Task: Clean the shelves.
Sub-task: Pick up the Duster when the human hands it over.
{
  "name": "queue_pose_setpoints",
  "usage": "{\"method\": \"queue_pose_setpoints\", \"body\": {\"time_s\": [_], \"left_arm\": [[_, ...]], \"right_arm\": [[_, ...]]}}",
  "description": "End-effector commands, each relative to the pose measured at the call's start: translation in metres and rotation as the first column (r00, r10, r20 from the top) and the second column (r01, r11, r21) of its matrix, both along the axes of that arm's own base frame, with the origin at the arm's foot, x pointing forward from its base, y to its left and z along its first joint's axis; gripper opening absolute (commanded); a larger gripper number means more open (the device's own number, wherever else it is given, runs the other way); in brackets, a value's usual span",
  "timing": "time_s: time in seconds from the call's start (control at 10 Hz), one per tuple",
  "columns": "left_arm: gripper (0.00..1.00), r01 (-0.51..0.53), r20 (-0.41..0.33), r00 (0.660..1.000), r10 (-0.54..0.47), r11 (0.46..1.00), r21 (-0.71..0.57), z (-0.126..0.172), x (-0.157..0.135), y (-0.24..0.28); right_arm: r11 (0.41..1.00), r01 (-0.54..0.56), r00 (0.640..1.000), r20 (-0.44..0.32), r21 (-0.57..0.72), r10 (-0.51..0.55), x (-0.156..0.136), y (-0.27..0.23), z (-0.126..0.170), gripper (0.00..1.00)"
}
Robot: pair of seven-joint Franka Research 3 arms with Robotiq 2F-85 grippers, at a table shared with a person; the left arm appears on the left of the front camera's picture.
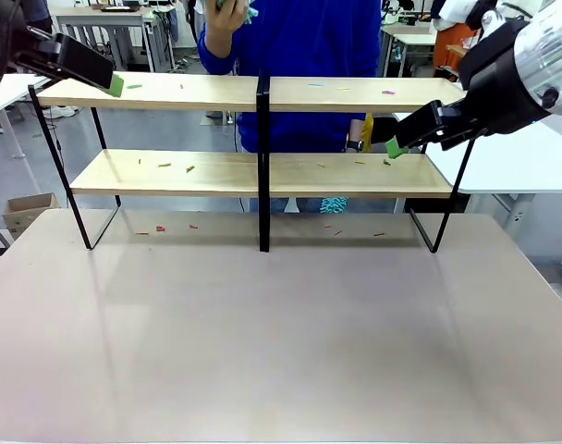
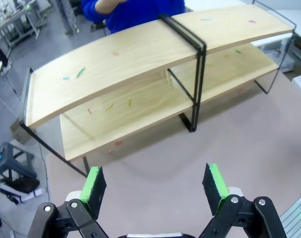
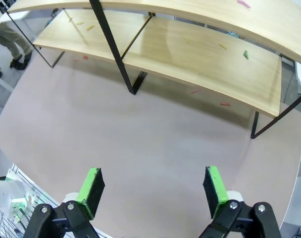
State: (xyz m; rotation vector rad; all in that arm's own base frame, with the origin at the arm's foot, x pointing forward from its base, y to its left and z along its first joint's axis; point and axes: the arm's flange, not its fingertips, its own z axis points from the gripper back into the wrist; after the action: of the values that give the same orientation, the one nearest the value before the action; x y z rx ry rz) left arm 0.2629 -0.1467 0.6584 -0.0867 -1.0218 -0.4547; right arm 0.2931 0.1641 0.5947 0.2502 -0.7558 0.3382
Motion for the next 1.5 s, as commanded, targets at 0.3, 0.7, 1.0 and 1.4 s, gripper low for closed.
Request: {"method": "queue_pose_setpoints", "body": {"time_s": [0.3, 0.7, 1.0, 1.4], "left_arm": [[1.0, 0.007, 0.216, 0.976, 0.003, 0.999, -0.048, -0.015, -0.065, 0.023], [1.0, -0.004, 0.192, 0.981, 0.024, 0.995, -0.102, -0.025, -0.058, 0.023], [1.0, -0.004, 0.14, 0.99, 0.014, 0.998, -0.067, -0.025, -0.049, 0.021], [1.0, -0.008, 0.1, 0.995, 0.015, 0.998, -0.068, -0.025, -0.042, 0.02]], "right_arm": [[1.0, 0.003, 1.0, -0.023, 0.019, -0.002, -0.005, 0.001, -0.015, 1.0], [1.0, 0.003, 1.0, -0.029, 0.014, -0.003, -0.006, 0.002, -0.015, 1.0], [1.0, -0.002, 0.999, -0.034, 0.017, 0.003, -0.004, 0.004, -0.016, 1.0], [1.0, 0.003, 0.999, -0.036, 0.021, -0.002, -0.004, 0.002, -0.017, 1.0]]}}
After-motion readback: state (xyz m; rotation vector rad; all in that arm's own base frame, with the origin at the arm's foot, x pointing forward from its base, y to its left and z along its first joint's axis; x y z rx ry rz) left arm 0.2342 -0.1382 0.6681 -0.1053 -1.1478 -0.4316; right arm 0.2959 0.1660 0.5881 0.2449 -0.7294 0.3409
